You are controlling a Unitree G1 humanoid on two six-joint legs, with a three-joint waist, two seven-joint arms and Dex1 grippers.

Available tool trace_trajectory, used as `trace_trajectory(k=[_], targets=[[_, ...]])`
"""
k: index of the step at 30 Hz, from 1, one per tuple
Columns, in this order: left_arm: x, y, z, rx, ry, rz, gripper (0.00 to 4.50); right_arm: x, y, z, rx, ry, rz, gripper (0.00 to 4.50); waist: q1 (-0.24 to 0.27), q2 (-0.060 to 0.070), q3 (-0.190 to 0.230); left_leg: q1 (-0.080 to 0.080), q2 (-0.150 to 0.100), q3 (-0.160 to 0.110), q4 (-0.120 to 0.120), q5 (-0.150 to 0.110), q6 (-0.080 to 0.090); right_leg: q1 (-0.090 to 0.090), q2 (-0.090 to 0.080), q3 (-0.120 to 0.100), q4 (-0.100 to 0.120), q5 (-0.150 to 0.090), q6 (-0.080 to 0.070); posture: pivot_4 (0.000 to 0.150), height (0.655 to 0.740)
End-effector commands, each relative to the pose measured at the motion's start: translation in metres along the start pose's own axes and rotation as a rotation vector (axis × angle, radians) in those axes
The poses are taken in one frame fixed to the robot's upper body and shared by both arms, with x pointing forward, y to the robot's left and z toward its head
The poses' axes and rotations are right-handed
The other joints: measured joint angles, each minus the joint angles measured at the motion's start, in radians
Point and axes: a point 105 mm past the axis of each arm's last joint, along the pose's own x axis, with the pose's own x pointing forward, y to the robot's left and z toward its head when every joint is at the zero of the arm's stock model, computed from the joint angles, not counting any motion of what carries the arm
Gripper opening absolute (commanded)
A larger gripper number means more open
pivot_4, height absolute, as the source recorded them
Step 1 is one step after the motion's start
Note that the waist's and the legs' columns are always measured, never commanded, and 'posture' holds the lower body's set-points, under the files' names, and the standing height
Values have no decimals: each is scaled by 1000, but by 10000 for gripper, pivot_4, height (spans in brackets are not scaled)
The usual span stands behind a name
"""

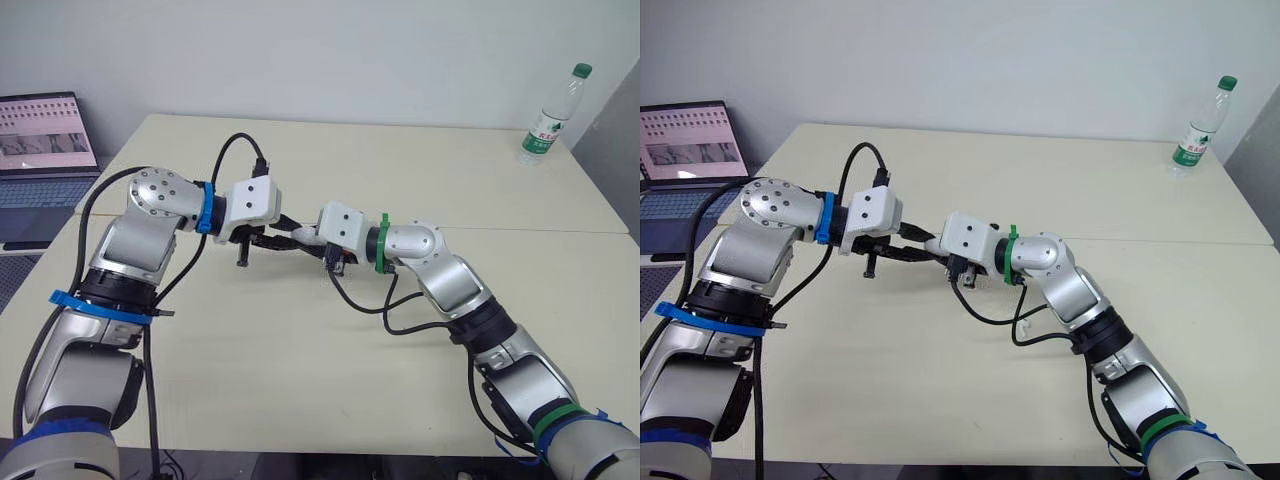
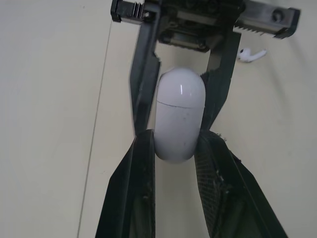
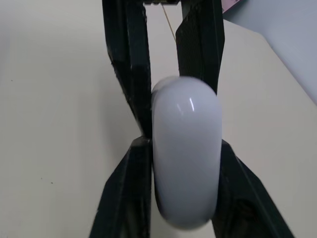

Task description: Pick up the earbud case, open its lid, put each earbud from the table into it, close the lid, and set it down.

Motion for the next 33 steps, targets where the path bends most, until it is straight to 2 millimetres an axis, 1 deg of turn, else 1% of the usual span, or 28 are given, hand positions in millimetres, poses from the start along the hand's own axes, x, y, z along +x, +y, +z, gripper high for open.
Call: trace_trajectory(k=[1,4,5,6,8,11,17,23,29,33], targets=[[-9,6,7,-114,-101,91,7502,-25,-7,15,71,-122,-52,28612,1,0,0,0,0,0,0,0,0,0,0,0,0,0,0,1500,7400],[-8,1,1,-228,-146,122,7502,-42,-8,19,192,-194,-87,39059,1,0,0,-1,0,-1,0,0,0,0,-1,1,0,0,0,1500,7400],[-6,-4,-2,-280,-174,142,7502,-52,-11,17,228,-208,-120,42895,1,0,0,-1,0,-2,1,0,0,0,-1,1,0,0,0,1500,7400],[-5,-7,-4,-318,-192,157,7502,-59,-13,16,252,-214,-143,44680,1,0,0,-1,0,-2,1,0,0,1,-1,0,0,0,0,1500,7400],[-2,-14,-6,-369,-220,183,7502,-69,-14,14,257,-206,-175,44680,1,0,0,-1,0,-3,1,0,0,1,-1,0,1,0,0,1500,7400],[2,-23,-2,-418,-262,210,7502,-75,-15,13,268,-199,-208,44680,1,0,0,-1,0,-3,1,0,0,1,-1,0,1,0,0,1500,7400],[7,-30,8,-446,-301,217,7502,-68,-13,12,254,-179,-208,44680,1,0,0,0,-1,-3,1,0,0,1,-1,0,1,0,0,1500,7400],[7,-33,10,-444,-299,219,7502,-69,-20,9,237,-162,-226,44680,2,0,0,0,0,-3,1,0,0,1,-1,0,1,0,0,1500,7400],[9,-37,11,-442,-298,206,7502,-68,-26,9,269,-180,-274,44680,2,0,0,0,0,-3,1,0,0,1,-1,0,1,0,0,1500,7400],[10,-37,11,-443,-299,203,7502,-71,-31,7,272,-177,-297,44680,2,0,0,0,-1,-3,1,0,0,1,-1,0,1,0,0,1500,7400]])
